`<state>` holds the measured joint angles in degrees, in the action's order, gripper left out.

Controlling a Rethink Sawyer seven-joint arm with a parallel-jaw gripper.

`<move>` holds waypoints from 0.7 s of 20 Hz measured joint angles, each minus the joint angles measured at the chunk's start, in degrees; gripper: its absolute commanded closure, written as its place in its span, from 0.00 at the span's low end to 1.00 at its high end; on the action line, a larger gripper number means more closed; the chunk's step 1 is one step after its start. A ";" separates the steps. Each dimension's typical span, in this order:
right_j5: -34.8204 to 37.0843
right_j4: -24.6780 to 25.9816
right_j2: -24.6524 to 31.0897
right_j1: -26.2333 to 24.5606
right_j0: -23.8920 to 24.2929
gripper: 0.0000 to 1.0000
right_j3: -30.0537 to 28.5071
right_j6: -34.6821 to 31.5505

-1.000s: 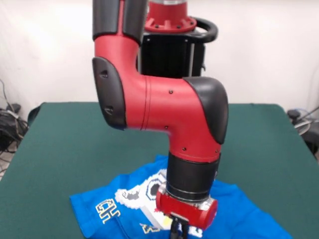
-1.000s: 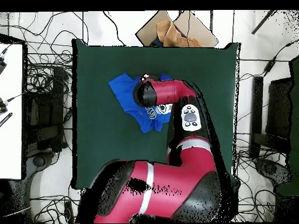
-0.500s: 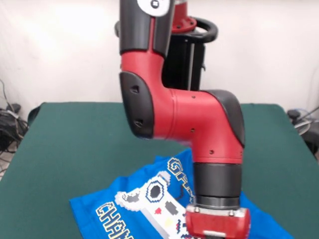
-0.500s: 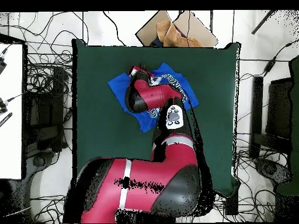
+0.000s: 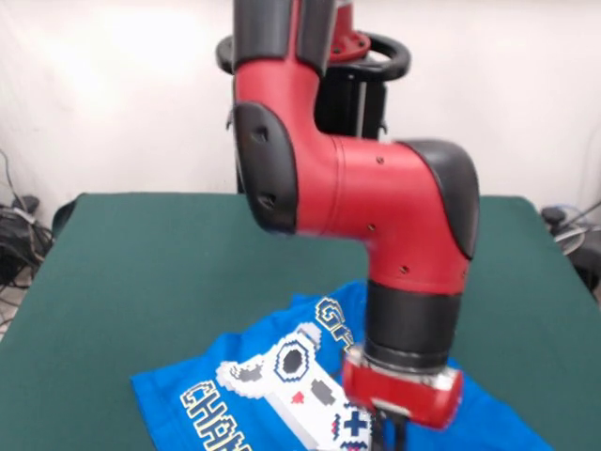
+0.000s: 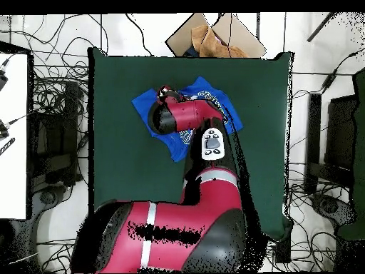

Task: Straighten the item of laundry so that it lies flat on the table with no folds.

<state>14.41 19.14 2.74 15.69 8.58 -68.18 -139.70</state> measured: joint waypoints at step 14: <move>15.21 -2.49 4.60 11.27 8.38 1.00 -6.59 0.00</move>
<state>29.61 16.65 7.35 26.96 16.97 -74.76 -139.70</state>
